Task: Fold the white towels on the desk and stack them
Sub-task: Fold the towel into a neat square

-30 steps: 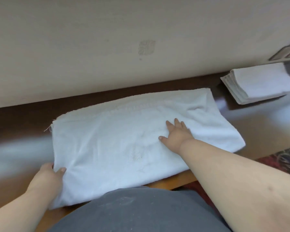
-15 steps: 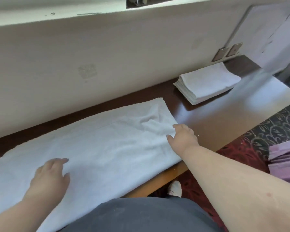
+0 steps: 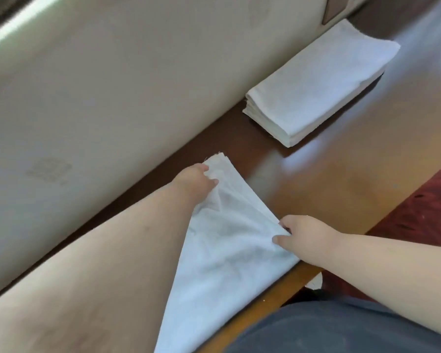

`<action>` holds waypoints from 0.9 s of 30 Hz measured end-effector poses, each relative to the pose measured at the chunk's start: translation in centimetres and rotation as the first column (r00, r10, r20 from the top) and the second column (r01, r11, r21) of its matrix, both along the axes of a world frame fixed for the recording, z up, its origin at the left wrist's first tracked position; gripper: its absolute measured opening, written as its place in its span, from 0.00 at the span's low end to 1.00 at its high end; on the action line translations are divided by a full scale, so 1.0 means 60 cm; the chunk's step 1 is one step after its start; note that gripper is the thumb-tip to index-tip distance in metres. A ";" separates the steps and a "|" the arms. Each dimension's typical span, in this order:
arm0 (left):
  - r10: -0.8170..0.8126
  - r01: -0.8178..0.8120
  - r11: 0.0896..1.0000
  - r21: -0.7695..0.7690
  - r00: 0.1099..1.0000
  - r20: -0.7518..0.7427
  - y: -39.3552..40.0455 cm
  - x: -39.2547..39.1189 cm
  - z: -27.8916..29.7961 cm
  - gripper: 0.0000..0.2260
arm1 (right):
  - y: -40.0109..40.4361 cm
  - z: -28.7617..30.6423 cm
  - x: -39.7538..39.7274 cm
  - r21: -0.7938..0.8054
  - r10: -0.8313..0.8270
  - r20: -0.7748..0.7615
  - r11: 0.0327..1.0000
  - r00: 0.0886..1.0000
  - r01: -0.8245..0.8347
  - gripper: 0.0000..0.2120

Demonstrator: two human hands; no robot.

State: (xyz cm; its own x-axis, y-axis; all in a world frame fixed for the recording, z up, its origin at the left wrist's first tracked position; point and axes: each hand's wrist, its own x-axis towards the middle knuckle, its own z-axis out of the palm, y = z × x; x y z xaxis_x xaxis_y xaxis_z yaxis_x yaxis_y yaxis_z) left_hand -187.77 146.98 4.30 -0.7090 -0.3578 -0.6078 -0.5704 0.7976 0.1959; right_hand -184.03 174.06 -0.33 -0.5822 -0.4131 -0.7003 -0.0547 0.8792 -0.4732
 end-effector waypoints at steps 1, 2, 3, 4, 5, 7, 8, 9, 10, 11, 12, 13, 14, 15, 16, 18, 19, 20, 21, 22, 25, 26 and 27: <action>-0.023 0.024 1.000 -0.015 0.999 0.023 -0.001 -0.009 -0.007 0.14 | 0.005 0.000 -0.003 -0.013 -0.004 0.005 1.000 1.000 0.005 0.13; -0.036 0.036 0.999 -0.022 0.999 0.012 -0.004 -0.017 -0.011 0.09 | 0.009 0.003 -0.006 -0.028 -0.014 0.006 1.000 1.000 0.014 0.14; -0.033 0.033 0.999 -0.020 0.999 -0.032 -0.009 -0.023 -0.015 0.08 | 0.012 0.006 -0.008 -0.038 -0.022 0.003 0.999 1.000 0.022 0.14; -0.021 0.020 1.000 -0.011 0.995 -0.100 -0.015 -0.028 -0.018 0.08 | 0.015 0.009 -0.008 -0.042 -0.031 -0.004 0.999 1.000 0.031 0.15; -0.022 0.019 1.000 -0.015 0.985 -0.170 -0.023 -0.034 -0.022 0.07 | 0.016 0.011 -0.007 -0.042 -0.051 -0.017 0.998 0.999 0.050 0.15; -0.058 0.050 0.998 -0.039 0.968 -0.244 -0.029 -0.045 -0.029 0.04 | 0.017 0.015 -0.001 -0.040 -0.117 -0.046 0.993 0.992 0.115 0.16; -0.082 0.073 0.996 -0.047 0.968 -0.237 -0.031 -0.050 -0.037 0.04 | 0.017 0.018 0.002 -0.033 -0.142 -0.063 0.990 0.988 0.141 0.16; -0.102 0.090 0.994 -0.063 0.972 -0.211 -0.033 -0.054 -0.049 0.04 | 0.017 0.020 0.006 -0.026 -0.155 -0.084 0.988 0.984 0.153 0.16; -0.109 0.096 0.992 -0.078 0.976 -0.187 -0.033 -0.059 -0.061 0.04 | 0.017 0.022 0.011 -0.023 -0.159 -0.104 0.987 0.982 0.157 0.15; -0.112 0.094 0.990 -0.105 0.977 -0.181 -0.034 -0.064 -0.073 0.06 | 0.017 0.024 0.017 -0.028 -0.164 -0.125 0.986 0.979 0.161 0.14; -0.117 0.089 0.986 -0.141 0.972 -0.202 -0.037 -0.068 -0.083 0.10 | 0.018 0.026 0.024 -0.038 -0.171 -0.149 0.985 0.974 0.167 0.13; -0.117 0.078 0.983 -0.168 0.965 -0.237 -0.040 -0.072 -0.089 0.13 | 0.018 0.026 0.032 -0.045 -0.180 -0.168 0.984 0.969 0.175 0.13; -0.106 0.065 0.986 -0.156 0.957 -0.269 -0.043 -0.076 -0.092 0.18 | 0.019 0.026 0.038 -0.043 -0.192 -0.167 0.981 0.967 0.188 0.15; -0.078 0.053 0.994 -0.096 0.957 -0.279 -0.047 -0.080 -0.092 0.23 | 0.017 0.025 0.043 -0.033 -0.209 -0.143 0.978 0.967 0.206 0.17; -0.049 0.046 0.999 -0.017 0.964 -0.260 -0.051 -0.083 -0.091 0.27 | 0.015 0.024 0.045 -0.012 -0.224 -0.105 0.975 0.969 0.224 0.19; -0.095 0.102 0.994 0.033 0.981 -0.168 -0.054 -0.087 -0.080 0.26 | 0.009 0.021 0.044 0.041 -0.239 -0.036 0.970 0.970 0.240 0.22; -0.165 0.166 0.986 0.002 0.979 -0.116 -0.052 -0.092 -0.075 0.23 | 0.005 0.018 0.041 0.059 -0.247 0.003 0.967 0.969 0.247 0.22; -0.241 0.239 0.970 -0.034 0.969 -0.061 -0.050 -0.100 -0.069 0.21 | 0.003 0.015 0.038 0.058 -0.280 0.059 0.959 0.958 0.276 0.20; -0.303 0.301 0.951 -0.066 0.953 -0.011 -0.044 -0.107 -0.060 0.20 | 0.001 0.013 0.036 0.041 -0.328 0.130 0.945 0.936 0.326 0.17; -0.340 0.341 0.936 -0.085 0.940 0.021 -0.038 -0.111 -0.050 0.19 | 0.001 0.012 0.036 0.013 -0.373 0.200 0.926 0.906 0.378 0.13; -0.374 0.372 0.925 -0.075 0.927 -0.018 -0.035 -0.113 -0.020 0.12 | 0.006 0.023 0.040 -0.098 -0.395 0.270 0.896 0.878 0.433 0.09; -0.366 0.363 0.930 -0.061 0.929 -0.056 -0.039 -0.109 -0.008 0.09 | 0.008 0.033 0.041 -0.140 -0.361 0.254 0.904 0.897 0.404 0.09; -0.348 0.346 0.937 -0.041 0.933 -0.094 -0.044 -0.102 0.008 0.07 | 0.007 0.044 0.042 -0.183 -0.316 0.239 0.914 0.918 0.362 0.10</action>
